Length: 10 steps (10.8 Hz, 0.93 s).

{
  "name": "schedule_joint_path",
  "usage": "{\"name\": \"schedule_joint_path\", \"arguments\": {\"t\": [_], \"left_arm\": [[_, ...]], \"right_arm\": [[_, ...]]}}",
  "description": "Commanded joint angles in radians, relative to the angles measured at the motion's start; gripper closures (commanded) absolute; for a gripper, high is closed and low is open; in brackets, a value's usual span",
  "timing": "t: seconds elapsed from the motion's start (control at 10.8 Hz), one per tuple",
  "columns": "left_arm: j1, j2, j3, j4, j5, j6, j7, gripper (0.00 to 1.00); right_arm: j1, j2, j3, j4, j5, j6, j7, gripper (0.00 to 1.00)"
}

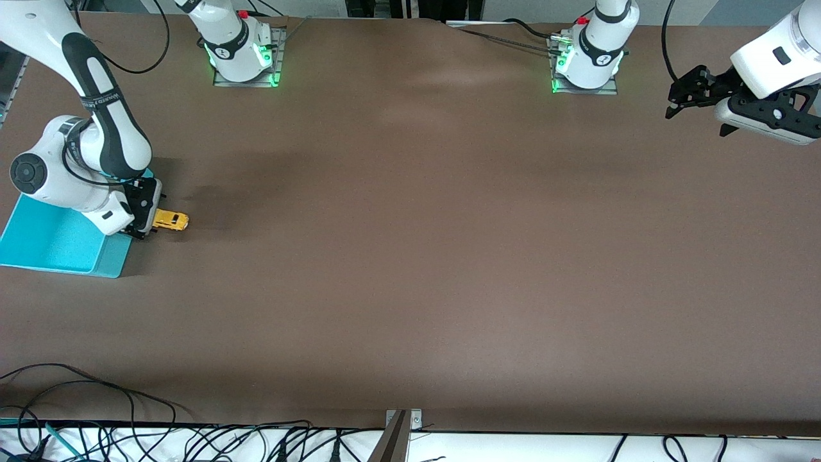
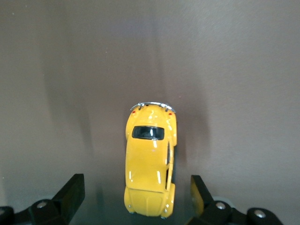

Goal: Wind up and store yellow beetle car
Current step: 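Lift the car with the right gripper over the cyan box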

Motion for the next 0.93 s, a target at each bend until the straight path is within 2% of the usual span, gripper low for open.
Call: {"name": "schedule_joint_path", "arguments": {"t": [0.0,0.09,0.19,0.37,0.56,0.65,0.84], "left_arm": [[-0.001,-0.01,-0.001,0.007,0.025,-0.013,-0.014,0.0],[-0.001,-0.01,0.0,0.009,0.025,-0.013,-0.014,0.0],[-0.001,-0.012,-0.001,0.007,0.025,-0.013,-0.014,0.0],[-0.001,-0.01,0.0,0.007,0.025,-0.013,-0.015,0.0],[-0.001,-0.012,0.0,0.007,0.025,-0.014,-0.014,0.0],[-0.001,-0.012,0.0,0.007,0.025,-0.014,-0.015,0.0],[-0.001,-0.012,0.0,0.007,0.025,-0.014,-0.015,0.0]], "right_arm": [[-0.015,0.018,0.015,-0.002,0.001,0.021,-0.022,0.0],[-0.015,0.02,0.016,-0.004,0.001,0.021,-0.022,0.07],[-0.015,0.02,0.018,-0.004,0.001,0.021,-0.024,0.19],[-0.015,0.009,0.028,-0.001,0.001,0.009,-0.042,0.5],[-0.013,0.002,0.042,0.004,0.01,-0.008,-0.071,0.87],[-0.013,-0.003,0.044,0.011,0.012,-0.011,-0.084,1.0],[-0.013,-0.02,0.063,0.043,0.013,-0.072,-0.094,1.0]]}}
